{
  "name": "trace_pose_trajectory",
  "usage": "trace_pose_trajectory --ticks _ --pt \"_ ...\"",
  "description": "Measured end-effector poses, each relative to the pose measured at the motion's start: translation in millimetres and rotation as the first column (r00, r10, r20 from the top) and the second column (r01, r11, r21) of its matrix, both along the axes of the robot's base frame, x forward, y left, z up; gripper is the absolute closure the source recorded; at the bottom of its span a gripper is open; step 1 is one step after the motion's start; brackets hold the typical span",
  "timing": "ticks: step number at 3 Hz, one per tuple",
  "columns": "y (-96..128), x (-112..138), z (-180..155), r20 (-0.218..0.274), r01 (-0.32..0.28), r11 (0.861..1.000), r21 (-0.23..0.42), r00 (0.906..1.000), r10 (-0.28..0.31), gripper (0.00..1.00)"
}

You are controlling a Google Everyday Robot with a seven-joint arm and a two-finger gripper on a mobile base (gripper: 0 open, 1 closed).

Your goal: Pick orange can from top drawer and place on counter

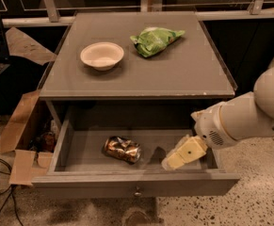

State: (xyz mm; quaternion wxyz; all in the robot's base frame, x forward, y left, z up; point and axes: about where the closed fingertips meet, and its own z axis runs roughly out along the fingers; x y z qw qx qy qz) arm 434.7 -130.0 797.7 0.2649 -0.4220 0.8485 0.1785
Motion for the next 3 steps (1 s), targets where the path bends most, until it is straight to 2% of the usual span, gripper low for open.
trace_pose_trajectory --ticks 1,2,3 --pt "18.5 15.5 -19.7 0.048 0.003 1.000 -0.005 0.9988 -0.003 0.00" --pt "41.5 32.1 -30.3 0.105 -0.015 1.000 -0.024 0.9944 0.018 0.00" --pt "64.6 48.6 -35.7 0.139 -0.039 0.999 -0.020 0.9894 0.041 0.00"
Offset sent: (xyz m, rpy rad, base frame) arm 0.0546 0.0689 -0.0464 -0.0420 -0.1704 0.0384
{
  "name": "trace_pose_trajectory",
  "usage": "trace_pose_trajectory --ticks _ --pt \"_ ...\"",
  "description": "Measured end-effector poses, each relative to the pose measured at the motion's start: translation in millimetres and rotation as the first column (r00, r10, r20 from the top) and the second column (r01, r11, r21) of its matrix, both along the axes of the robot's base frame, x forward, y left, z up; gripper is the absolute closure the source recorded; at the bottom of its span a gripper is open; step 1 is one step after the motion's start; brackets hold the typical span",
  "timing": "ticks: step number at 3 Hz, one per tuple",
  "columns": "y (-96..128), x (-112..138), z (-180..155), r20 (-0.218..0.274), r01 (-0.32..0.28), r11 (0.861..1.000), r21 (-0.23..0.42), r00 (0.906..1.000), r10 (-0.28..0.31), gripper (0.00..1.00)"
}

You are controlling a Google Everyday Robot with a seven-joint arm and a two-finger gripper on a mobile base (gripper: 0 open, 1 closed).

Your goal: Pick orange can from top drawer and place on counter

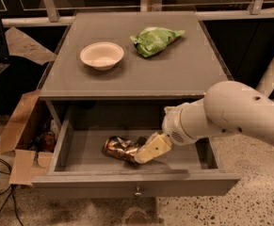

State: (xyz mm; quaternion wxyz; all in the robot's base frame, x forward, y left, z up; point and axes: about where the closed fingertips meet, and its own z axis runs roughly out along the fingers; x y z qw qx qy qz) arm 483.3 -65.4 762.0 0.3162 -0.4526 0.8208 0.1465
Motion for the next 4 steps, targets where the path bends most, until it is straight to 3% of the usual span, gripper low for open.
trace_pose_trajectory --ticks 1,2,3,4 --pt "20.7 10.0 -7.5 -0.019 -0.073 0.996 0.048 0.9970 0.074 0.00" --pt "22.1 10.1 -10.0 -0.024 -0.088 0.995 0.051 0.9957 0.089 0.00" --pt "15.7 5.0 -21.1 -0.029 -0.017 0.998 0.057 0.9994 0.019 0.00" --pt "15.8 12.0 -36.7 -0.003 0.052 0.998 0.042 0.9987 -0.052 0.00"
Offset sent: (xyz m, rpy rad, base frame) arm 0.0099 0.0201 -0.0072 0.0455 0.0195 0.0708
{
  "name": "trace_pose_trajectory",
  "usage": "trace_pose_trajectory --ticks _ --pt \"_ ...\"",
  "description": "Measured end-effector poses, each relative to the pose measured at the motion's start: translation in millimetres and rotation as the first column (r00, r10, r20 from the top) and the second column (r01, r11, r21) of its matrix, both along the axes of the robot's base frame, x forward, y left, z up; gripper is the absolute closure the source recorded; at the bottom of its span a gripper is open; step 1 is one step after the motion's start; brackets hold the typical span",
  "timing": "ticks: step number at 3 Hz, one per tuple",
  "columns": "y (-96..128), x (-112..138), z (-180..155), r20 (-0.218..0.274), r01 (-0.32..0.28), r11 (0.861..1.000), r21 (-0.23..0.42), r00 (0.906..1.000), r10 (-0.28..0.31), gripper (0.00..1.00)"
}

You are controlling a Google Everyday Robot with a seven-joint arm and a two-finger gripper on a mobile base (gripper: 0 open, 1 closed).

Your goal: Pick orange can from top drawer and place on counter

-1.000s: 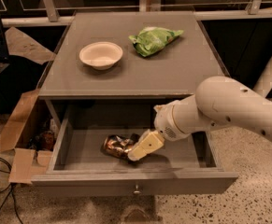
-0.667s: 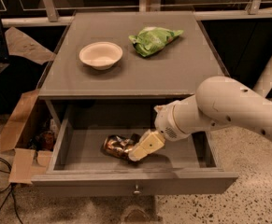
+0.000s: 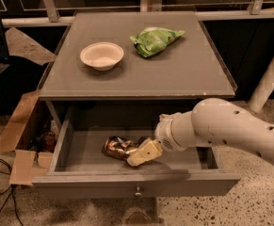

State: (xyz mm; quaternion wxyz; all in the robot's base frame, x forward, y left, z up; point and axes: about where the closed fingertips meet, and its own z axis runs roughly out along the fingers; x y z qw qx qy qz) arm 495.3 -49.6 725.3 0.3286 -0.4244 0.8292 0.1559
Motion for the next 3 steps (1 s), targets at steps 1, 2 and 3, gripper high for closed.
trace_pose_trajectory --ticks 1,2,3 --pt "11.4 15.1 -10.3 0.021 0.000 1.000 0.012 0.9998 0.000 0.00" --pt "33.3 38.6 -21.0 0.049 -0.045 0.998 0.034 0.9978 0.044 0.00" --pt "46.3 47.9 -28.5 0.054 -0.062 0.997 0.054 0.9968 0.059 0.00"
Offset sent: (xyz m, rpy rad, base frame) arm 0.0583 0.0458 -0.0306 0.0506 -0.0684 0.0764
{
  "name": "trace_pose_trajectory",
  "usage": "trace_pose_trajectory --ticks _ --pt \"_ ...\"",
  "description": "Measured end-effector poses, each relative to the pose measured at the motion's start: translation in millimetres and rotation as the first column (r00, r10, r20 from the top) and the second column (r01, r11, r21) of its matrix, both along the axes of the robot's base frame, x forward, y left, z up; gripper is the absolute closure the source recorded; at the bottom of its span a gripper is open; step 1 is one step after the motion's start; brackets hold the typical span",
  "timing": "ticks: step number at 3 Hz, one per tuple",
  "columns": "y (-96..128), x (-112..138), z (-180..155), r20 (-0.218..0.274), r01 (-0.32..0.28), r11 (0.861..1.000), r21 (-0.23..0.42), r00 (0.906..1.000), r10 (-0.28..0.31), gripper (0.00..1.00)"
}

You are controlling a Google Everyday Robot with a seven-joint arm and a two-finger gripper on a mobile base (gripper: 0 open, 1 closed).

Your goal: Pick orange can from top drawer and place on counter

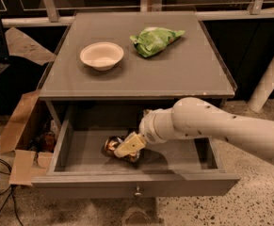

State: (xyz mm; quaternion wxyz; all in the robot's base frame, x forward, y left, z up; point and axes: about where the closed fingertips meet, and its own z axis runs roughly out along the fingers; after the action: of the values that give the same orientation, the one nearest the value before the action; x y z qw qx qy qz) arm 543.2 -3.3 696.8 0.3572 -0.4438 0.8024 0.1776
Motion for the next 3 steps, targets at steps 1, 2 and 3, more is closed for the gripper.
trace_pose_trajectory --ticks 1,2,3 --pt "7.0 1.4 -8.9 -0.004 0.022 1.000 0.002 0.9997 -0.022 0.00" --pt "10.2 0.8 -20.5 -0.011 0.063 0.998 -0.019 0.9980 -0.063 0.00" --pt "11.0 -1.4 -32.8 -0.027 0.091 0.994 -0.056 0.9954 -0.092 0.00"
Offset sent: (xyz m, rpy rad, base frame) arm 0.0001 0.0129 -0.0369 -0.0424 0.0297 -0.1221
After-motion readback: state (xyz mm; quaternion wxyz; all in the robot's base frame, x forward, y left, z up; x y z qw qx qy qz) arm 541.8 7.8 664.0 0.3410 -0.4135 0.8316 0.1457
